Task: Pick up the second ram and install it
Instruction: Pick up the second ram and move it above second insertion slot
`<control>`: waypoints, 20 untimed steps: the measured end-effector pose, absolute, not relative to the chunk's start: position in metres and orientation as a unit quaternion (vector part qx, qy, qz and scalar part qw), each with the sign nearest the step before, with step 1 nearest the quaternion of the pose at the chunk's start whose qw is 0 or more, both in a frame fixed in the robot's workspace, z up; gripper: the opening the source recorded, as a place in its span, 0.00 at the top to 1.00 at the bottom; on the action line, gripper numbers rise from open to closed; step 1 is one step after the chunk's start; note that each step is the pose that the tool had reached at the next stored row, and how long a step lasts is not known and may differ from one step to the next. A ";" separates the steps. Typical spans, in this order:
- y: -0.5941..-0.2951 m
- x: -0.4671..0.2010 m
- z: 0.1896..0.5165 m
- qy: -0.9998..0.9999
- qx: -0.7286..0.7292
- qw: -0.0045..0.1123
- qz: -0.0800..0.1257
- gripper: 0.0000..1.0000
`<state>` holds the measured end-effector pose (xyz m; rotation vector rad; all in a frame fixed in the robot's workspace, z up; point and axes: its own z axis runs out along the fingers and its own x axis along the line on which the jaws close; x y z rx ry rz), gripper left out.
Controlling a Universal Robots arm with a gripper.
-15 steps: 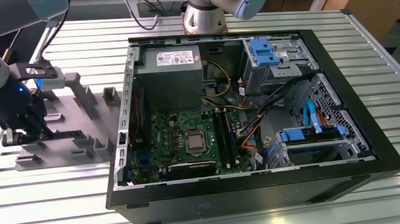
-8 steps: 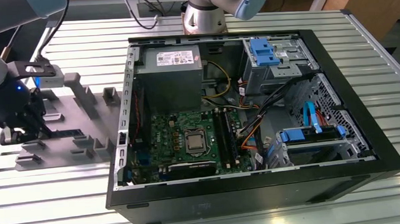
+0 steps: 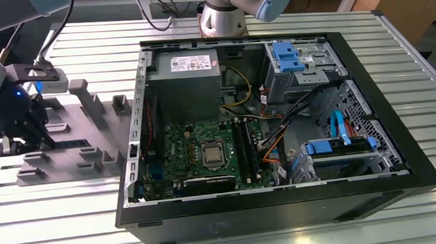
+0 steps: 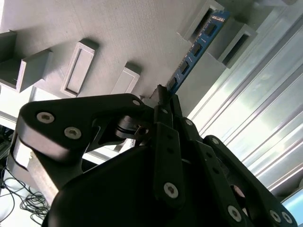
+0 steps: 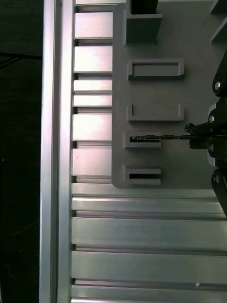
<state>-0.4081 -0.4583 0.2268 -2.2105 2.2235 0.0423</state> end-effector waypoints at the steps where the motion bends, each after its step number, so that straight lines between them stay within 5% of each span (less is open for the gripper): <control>1: -0.458 -0.408 0.227 0.709 -0.705 0.003 0.013 0.86; 20: -0.458 -0.408 0.232 0.709 -0.705 0.003 0.013 0.86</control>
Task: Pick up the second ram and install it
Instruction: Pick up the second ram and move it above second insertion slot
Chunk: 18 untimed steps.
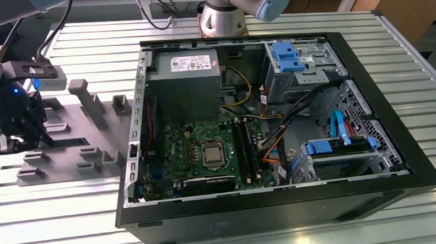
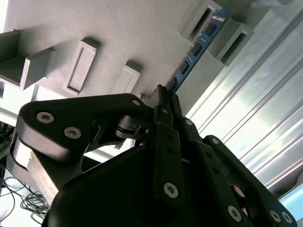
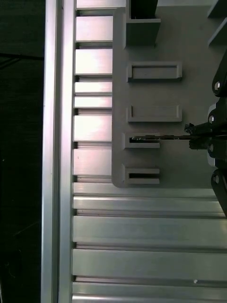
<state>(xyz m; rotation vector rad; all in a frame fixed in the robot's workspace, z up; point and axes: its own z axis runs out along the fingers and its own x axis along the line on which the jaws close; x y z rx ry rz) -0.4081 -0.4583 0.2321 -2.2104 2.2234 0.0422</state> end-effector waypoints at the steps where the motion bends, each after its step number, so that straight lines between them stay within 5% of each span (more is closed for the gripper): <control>1: -0.458 -0.408 0.232 0.709 -0.705 0.003 0.013 0.86; 18: -0.458 -0.408 0.237 0.709 -0.705 0.003 0.013 0.86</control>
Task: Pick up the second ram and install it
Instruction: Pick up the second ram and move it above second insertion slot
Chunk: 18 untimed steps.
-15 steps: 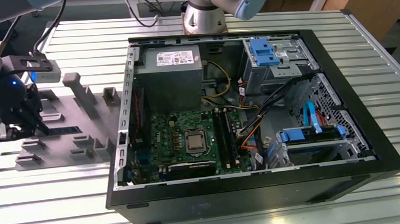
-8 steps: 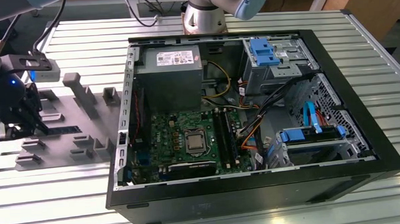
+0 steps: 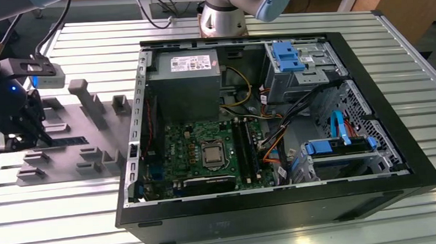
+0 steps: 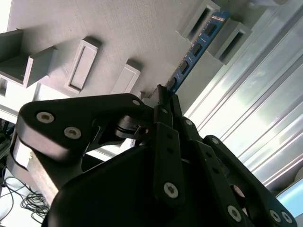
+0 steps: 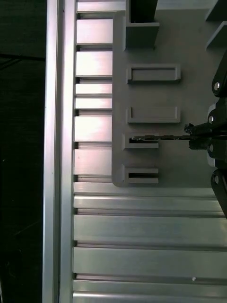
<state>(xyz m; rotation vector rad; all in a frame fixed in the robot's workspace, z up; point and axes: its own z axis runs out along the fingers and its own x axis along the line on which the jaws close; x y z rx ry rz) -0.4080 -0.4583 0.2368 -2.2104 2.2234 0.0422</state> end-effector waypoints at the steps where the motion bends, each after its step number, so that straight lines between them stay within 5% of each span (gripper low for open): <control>1: -0.458 -0.408 0.237 0.709 -0.705 0.003 0.013 0.86; 18: -0.458 -0.408 0.240 0.709 -0.705 0.003 0.013 0.86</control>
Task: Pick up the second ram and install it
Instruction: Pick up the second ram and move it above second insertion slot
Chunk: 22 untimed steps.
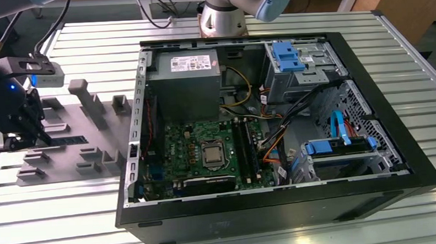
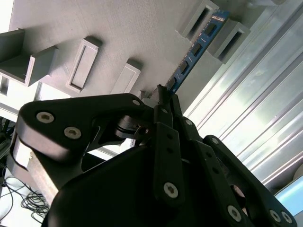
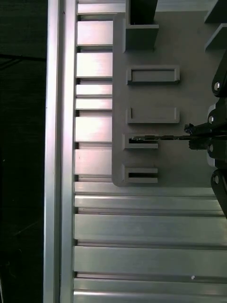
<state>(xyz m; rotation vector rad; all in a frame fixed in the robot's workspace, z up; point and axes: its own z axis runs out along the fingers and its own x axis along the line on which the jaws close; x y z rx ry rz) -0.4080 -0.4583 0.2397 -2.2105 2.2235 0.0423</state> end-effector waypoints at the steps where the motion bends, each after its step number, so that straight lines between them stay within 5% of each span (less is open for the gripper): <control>1: -0.458 -0.408 0.240 0.709 -0.705 0.003 0.014 0.86; 22: -0.458 -0.408 0.254 0.709 -0.705 0.003 0.013 0.86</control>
